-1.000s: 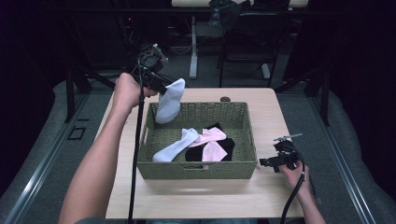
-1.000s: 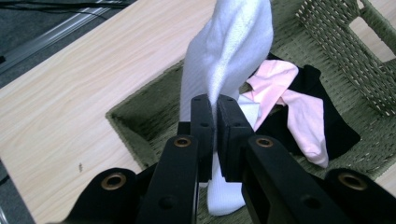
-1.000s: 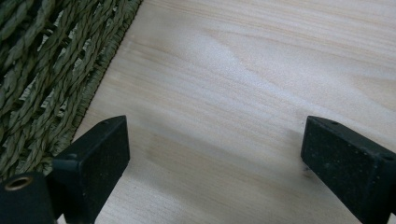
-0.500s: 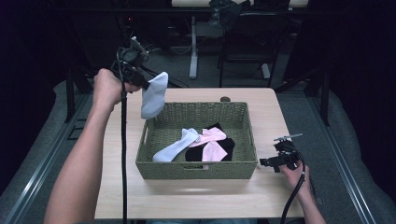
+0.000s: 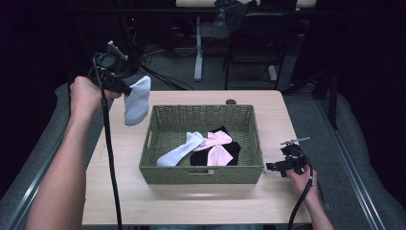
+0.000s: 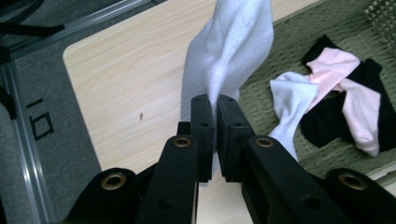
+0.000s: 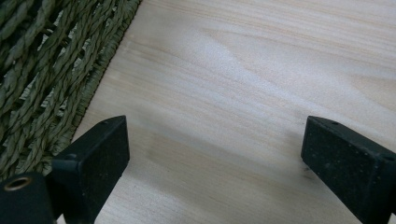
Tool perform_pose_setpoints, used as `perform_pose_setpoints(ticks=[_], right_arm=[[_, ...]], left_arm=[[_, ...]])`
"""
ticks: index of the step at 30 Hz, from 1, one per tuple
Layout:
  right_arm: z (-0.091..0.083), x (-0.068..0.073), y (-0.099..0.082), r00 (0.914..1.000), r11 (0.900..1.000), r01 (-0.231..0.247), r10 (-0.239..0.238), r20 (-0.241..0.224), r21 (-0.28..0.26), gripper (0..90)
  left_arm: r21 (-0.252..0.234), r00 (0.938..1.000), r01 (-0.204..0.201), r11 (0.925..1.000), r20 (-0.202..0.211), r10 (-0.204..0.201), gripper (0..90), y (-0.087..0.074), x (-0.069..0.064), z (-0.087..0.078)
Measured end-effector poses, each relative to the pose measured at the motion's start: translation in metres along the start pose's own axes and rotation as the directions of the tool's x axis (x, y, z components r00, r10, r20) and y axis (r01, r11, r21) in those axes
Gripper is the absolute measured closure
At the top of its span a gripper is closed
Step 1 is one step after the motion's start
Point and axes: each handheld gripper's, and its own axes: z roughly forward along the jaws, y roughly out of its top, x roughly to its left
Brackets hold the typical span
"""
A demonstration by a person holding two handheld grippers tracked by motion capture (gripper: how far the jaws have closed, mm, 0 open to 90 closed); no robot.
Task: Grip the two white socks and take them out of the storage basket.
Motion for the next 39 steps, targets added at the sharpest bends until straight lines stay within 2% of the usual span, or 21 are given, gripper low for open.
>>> perform_pose_setpoints(ticks=[6, 10, 15, 23, 28, 31, 34, 35, 39], right_arm=[[0.0, 0.0, 0.0, 1.0, 1.0, -0.002, 0.002, -0.004, -0.003, 7.5], [0.001, -0.001, -0.001, 1.0, 0.9999, -0.008, 0.008, -0.003, -0.014, 7.5], [0.0, 0.0, 0.0, 1.0, 1.0, -0.003, 0.003, 0.009, -0.002, 7.5], [0.0, 0.0, 0.0, 0.9999, 0.9999, -0.011, 0.011, 0.001, -0.006, 7.5], [0.001, 0.0, 0.0, 0.9999, 0.9998, -0.014, 0.014, -0.003, -0.012, 7.5], [0.0, 0.001, 0.0, 0.9999, 1.0, -0.01, 0.01, -0.006, -0.001, 7.5], [0.001, 0.001, 0.0, 0.9999, 0.9999, -0.011, 0.011, -0.006, -0.003, 7.5], [0.001, 0.001, 0.0, 0.9999, 0.9999, -0.012, 0.012, -0.006, -0.003, 7.5], [0.001, 0.001, 0.0, 0.9999, 0.9999, -0.011, 0.011, -0.005, 0.0, 7.5]], left_arm=[[0.019, 0.9985, 0.048, 0.9987, -0.028, -0.047, 86.6, -0.023, 0.016, 0.005], [0.02, 0.9958, 0.086, 0.9961, -0.032, -0.086, 86.6, -0.04, 0.028, 0.014], [0.025, 0.9909, 0.13, 0.9912, -0.037, -0.129, 86.5, -0.057, 0.039, 0.029], [0.055, 0.9815, 0.189, 0.9805, -0.045, -0.186, 86.6, -0.082, 0.052, 0.058], [0.084, 0.9748, 0.223, 0.9713, -0.023, -0.222, 86.4, -0.099, 0.057, 0.082], [0.1, 0.9684, 0.249, 0.9633, -0.017, -0.249, 86.4, -0.112, 0.059, 0.1], [0.131, 0.9607, 0.276, 0.9521, -0.007, -0.278, 86.3, -0.127, 0.061, 0.12], [0.142, 0.9563, 0.289, 0.9467, 0.003, -0.292, 86.3, -0.132, 0.062, 0.128], [0.173, 0.946, 0.316, 0.9329, 0.017, -0.324, 86.0, -0.146, 0.064, 0.147]])
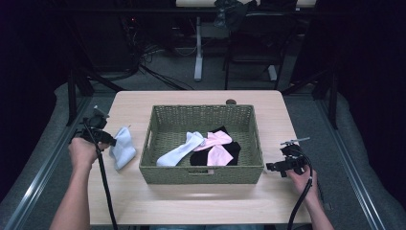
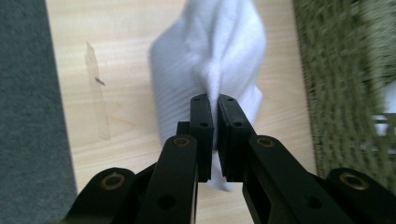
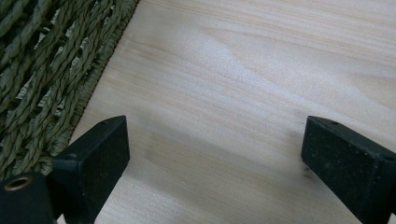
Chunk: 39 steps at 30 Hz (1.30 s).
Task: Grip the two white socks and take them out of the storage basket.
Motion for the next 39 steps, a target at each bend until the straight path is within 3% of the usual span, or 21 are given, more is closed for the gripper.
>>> perform_pose_setpoints(ticks=[6, 8, 12, 14, 19, 25, 32, 39], right_arm=[[0.0, 0.0, 0.0, 1.0, 1.0, 0.001, -0.001, 0.001, 0.001, 7.5], [0.0, 0.0, 0.0, 1.0, 1.0, 0.0, 0.0, 0.001, 0.0, 7.5], [0.0, 0.0, 0.0, 1.0, 1.0, -0.003, 0.003, 0.002, -0.002, 7.5], [0.0, 0.0, 0.0, 1.0, 1.0, -0.003, 0.003, 0.002, -0.002, 7.5], [0.0, 0.0, 0.0, 1.0, 1.0, -0.002, 0.002, 0.005, -0.002, 7.5], [0.0, 0.0, 0.0, 1.0, 1.0, -0.002, 0.002, 0.003, -0.001, 7.5], [0.0, -0.002, 0.0, 0.9999, 0.9998, -0.011, 0.011, -0.004, -0.015, 7.5], [0.0, -0.001, 0.0, 0.9999, 0.9998, -0.012, 0.012, -0.004, -0.018, 7.5]], left_arm=[[0.035, 0.9985, 0.053, 0.998, 0.015, -0.053, 84.6, -0.011, 0.008, 0.023], [0.046, 0.9978, 0.062, 0.997, 0.02, -0.063, 80.1, -0.013, 0.011, 0.026], [0.02, 0.9969, 0.072, 0.9972, 0.031, -0.072, 62.0, -0.016, 0.011, 0.022], [0.009, 0.9974, 0.067, 0.9977, 0.027, -0.068, 47.8, -0.015, 0.008, 0.015], [-0.042, 0.9997, 0.022, 0.9989, 0.015, -0.022, 20.5, -0.007, -0.004, -0.014], [-0.135, 0.999, -0.036, 0.9902, 0.021, 0.039, 5.3, 0.006, -0.028, -0.052], [-0.196, 0.9913, -0.126, 0.9724, 0.011, 0.131, 0.0, 0.025, -0.068, -0.076], [-0.212, 0.9772, -0.202, 0.9561, 0.021, 0.211, 0.0, 0.042, -0.103, -0.075]])
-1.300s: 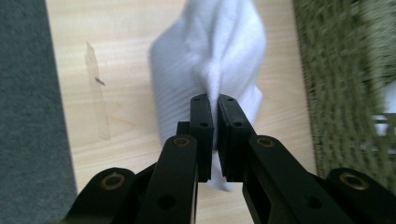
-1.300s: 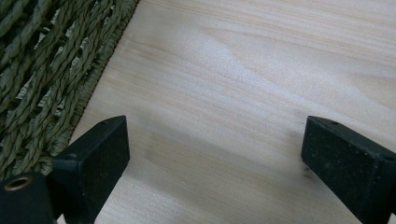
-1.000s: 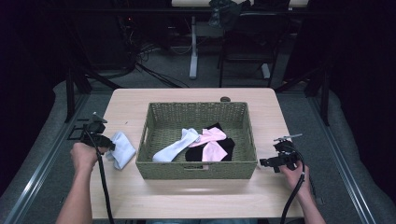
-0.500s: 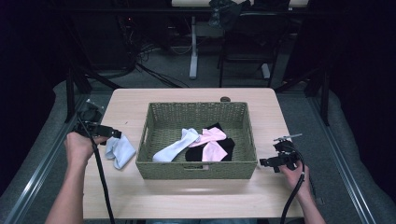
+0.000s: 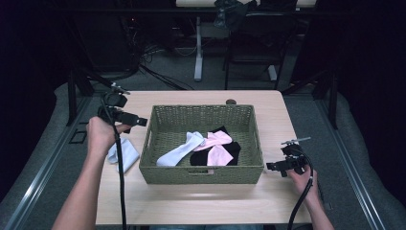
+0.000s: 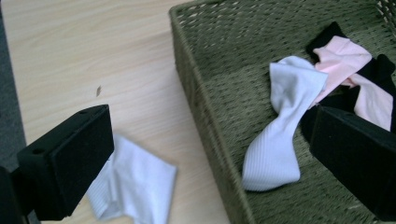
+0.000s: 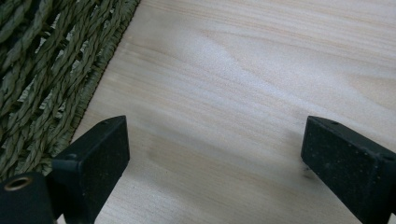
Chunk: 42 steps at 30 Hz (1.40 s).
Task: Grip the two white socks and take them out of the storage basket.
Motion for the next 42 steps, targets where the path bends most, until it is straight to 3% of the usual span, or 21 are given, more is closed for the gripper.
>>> perform_pose_setpoints(ticks=[4, 18, 29, 35, 42], right_arm=[[-0.001, -0.001, 0.0, 1.0, 1.0, 0.001, -0.001, -0.003, 0.003, 7.6], [0.0, 0.0, 0.0, 1.0, 1.0, -0.001, 0.001, -0.004, 0.001, 7.5], [-0.001, -0.003, 0.0, 1.0, 1.0, -0.005, 0.005, -0.004, 0.001, 7.6], [-0.001, -0.002, 0.0, 1.0, 1.0, -0.004, 0.004, -0.004, 0.002, 7.6], [-0.001, -0.003, 0.0, 1.0, 1.0, -0.004, 0.004, -0.004, 0.002, 7.7]], left_arm=[[0.017, 0.9991, -0.039, 0.9991, 0.014, 0.039, 0.0, 0.011, -0.015, 0.011], [0.048, 0.9924, -0.103, 0.9936, 0.074, 0.099, 0.0, 0.032, -0.055, 0.057], [0.083, 0.9879, -0.109, 0.9905, 0.12, 0.099, 0.5, 0.036, -0.072, 0.096], [0.126, 0.9851, -0.131, 0.9833, 0.128, 0.115, 0.8, 0.035, -0.08, 0.117], [0.15, 0.9818, -0.142, 0.9785, 0.148, 0.12, 13.0, 0.026, -0.086, 0.139]])
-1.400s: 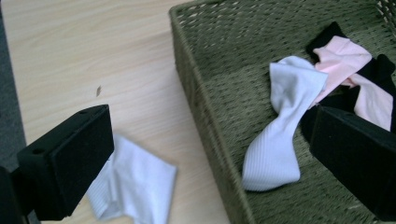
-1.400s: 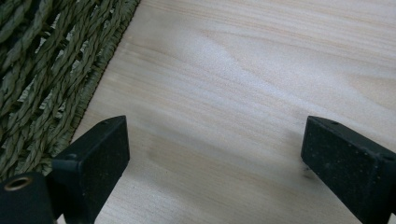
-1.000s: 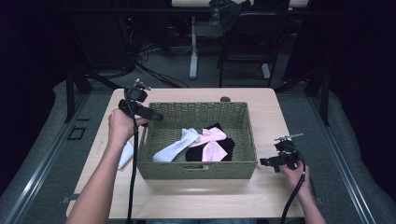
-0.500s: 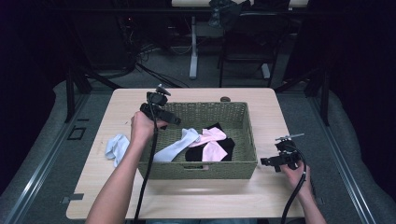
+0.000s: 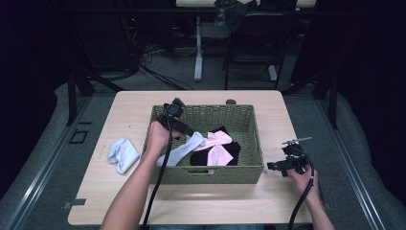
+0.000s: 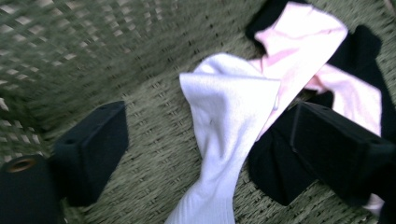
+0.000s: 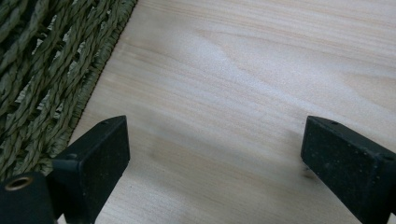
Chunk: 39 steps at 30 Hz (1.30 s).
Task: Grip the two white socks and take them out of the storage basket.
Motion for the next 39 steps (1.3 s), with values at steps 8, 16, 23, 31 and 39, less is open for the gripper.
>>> perform_pose_setpoints(ticks=[8, 16, 23, 31, 39], right_arm=[[0.0, 0.0, 0.0, 1.0, 1.0, -0.001, 0.001, 0.002, -0.001, 7.7], [0.0, 0.0, 0.0, 1.0, 0.9999, 0.001, -0.001, 0.005, 0.013, 7.7], [0.0, 0.0, 0.0, 1.0, 1.0, 0.0, 0.0, 0.0, 0.001, 7.7], [0.0, 0.0, 0.0, 1.0, 1.0, -0.004, 0.004, 0.002, 0.006, 7.7], [0.0, 0.001, 0.0, 1.0, 0.9999, 0.0, 0.0, 0.008, 0.013, 7.7]], left_arm=[[0.093, 0.9993, -0.012, 0.9956, 0.036, 0.009, 39.8, -0.002, -0.003, 0.03], [0.145, 0.9977, -0.045, 0.9884, 0.056, 0.037, 65.2, -0.005, -0.006, 0.041], [0.156, 0.9976, -0.063, 0.9857, 0.039, 0.057, 81.8, -0.006, -0.008, 0.043], [0.08, 0.9972, -0.073, 0.9941, 0.02, 0.072, 85.6, -0.006, -0.005, 0.011], [0.002, 0.9959, -0.09, 0.9959, -0.005, 0.09, 85.5, -0.002, -0.003, -0.028]])
